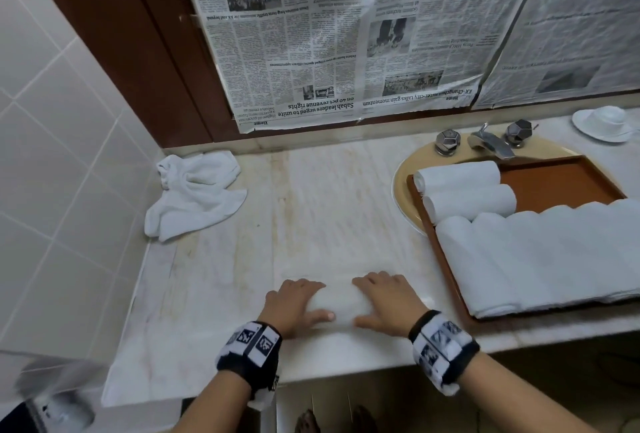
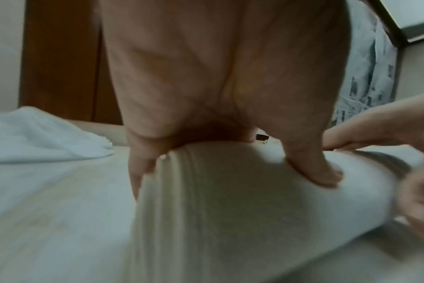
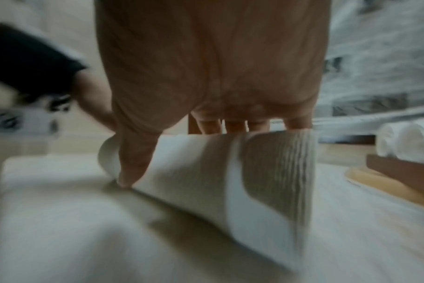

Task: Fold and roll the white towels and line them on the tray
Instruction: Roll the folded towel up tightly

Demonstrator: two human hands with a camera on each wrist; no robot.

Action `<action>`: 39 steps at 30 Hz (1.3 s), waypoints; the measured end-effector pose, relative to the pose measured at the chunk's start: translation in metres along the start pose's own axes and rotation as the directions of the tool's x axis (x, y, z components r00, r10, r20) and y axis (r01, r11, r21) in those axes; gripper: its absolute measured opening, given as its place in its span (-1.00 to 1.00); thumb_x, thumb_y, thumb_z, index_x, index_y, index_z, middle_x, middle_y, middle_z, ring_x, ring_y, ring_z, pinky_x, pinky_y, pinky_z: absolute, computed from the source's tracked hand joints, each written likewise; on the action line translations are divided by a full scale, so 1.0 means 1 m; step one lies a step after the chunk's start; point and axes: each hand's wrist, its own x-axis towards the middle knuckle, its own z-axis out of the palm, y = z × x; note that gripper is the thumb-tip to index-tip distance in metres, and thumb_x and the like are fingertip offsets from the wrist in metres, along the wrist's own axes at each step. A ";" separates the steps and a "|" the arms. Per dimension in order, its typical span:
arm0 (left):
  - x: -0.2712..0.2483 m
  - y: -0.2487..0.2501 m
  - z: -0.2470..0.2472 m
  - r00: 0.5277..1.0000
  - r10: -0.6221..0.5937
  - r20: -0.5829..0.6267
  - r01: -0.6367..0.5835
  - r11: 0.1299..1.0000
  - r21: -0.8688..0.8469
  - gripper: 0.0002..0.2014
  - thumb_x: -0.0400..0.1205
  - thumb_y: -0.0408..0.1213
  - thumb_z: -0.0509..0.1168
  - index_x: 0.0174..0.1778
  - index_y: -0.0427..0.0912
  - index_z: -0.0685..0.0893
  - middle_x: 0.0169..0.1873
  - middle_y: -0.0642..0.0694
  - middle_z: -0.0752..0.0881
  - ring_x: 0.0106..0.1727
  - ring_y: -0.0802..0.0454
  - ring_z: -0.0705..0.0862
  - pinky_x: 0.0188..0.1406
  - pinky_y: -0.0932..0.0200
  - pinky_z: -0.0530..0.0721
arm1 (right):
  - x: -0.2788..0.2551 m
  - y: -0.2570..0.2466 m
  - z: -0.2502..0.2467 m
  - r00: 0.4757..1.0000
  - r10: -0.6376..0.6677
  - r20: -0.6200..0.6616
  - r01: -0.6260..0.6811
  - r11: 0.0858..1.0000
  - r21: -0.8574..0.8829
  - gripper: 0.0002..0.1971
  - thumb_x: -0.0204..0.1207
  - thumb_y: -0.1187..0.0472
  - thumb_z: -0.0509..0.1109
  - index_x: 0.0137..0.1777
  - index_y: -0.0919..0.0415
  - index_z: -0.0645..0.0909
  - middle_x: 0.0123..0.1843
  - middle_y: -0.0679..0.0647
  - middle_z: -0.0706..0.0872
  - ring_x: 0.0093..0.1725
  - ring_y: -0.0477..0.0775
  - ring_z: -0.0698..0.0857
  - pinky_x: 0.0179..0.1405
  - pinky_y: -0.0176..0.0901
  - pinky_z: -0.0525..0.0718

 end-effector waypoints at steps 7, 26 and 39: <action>-0.001 0.001 -0.007 0.995 0.006 0.099 0.002 0.997 -0.075 -0.27 0.50 0.45 0.25 0.58 0.24 0.40 0.54 0.08 0.44 0.53 -0.06 0.38 0.47 -0.23 0.40 | -0.008 -0.004 0.021 0.991 -0.031 -0.131 0.014 0.991 -0.135 -0.18 0.17 -0.40 0.44 0.39 0.05 0.53 0.22 0.02 0.67 0.17 0.17 0.65 0.22 0.22 0.50; 0.021 -0.002 -0.039 0.986 -0.067 0.150 0.081 0.992 -0.095 -0.10 0.44 0.54 0.22 0.67 0.23 0.27 0.68 0.05 0.23 0.68 -0.11 0.16 0.63 -0.27 0.18 | 0.016 0.026 -0.025 0.989 0.113 0.093 -0.118 0.992 0.050 0.04 0.29 -0.61 0.24 0.68 -0.04 0.14 0.60 -0.02 0.33 0.54 0.10 0.34 0.43 0.12 0.40; 0.013 0.003 -0.041 0.990 -0.068 0.120 0.081 0.992 -0.101 -0.25 0.53 0.49 0.18 0.40 -0.05 0.59 0.31 -0.11 0.61 0.32 -0.09 0.58 0.26 0.02 0.51 | 0.033 0.037 -0.035 0.941 0.094 0.325 -0.194 0.936 0.292 -0.21 0.04 -0.62 0.44 0.09 -0.02 0.63 0.03 -0.10 0.67 0.04 -0.04 0.64 0.13 -0.03 0.63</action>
